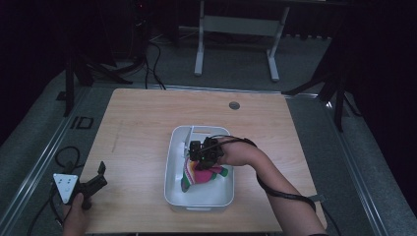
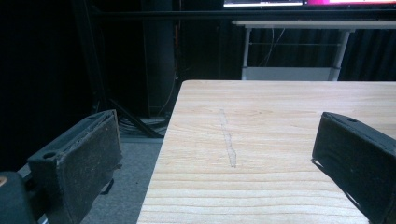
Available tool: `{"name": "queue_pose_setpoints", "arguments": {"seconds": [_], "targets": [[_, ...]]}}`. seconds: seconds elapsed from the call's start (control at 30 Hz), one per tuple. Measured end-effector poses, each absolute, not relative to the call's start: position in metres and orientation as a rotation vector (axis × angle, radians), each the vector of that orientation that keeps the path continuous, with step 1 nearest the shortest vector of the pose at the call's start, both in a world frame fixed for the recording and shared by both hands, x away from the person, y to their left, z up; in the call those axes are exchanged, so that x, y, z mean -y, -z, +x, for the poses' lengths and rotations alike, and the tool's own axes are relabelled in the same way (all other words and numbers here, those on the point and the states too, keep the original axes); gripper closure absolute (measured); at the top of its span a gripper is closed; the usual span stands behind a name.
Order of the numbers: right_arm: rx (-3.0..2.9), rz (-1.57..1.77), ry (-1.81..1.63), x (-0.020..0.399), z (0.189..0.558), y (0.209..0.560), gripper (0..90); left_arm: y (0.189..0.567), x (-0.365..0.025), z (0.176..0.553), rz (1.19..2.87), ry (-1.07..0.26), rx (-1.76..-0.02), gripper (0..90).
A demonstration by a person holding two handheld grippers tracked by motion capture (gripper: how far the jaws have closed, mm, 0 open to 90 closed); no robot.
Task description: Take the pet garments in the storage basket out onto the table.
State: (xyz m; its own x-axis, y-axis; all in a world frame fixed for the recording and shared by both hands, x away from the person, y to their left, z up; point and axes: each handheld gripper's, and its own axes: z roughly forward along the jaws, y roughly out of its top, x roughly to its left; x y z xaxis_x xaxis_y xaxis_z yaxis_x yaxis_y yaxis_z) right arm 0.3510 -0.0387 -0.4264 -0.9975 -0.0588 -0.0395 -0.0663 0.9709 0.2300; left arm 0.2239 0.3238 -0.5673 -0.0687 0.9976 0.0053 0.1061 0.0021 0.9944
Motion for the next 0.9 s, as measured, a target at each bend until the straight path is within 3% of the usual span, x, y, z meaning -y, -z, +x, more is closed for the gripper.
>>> {"name": "queue_pose_setpoints", "arguments": {"seconds": [0.67,0.9], "targets": [[-2.957,-0.138,-0.504,0.051,0.346,0.315,83.1,0.567,-0.324,0.224,1.255,-1.208,-1.339,1.8],[-2.933,-0.088,-0.519,0.072,0.348,0.301,83.1,0.567,-0.324,0.224,1.255,-1.21,-1.34,1.8]]}}
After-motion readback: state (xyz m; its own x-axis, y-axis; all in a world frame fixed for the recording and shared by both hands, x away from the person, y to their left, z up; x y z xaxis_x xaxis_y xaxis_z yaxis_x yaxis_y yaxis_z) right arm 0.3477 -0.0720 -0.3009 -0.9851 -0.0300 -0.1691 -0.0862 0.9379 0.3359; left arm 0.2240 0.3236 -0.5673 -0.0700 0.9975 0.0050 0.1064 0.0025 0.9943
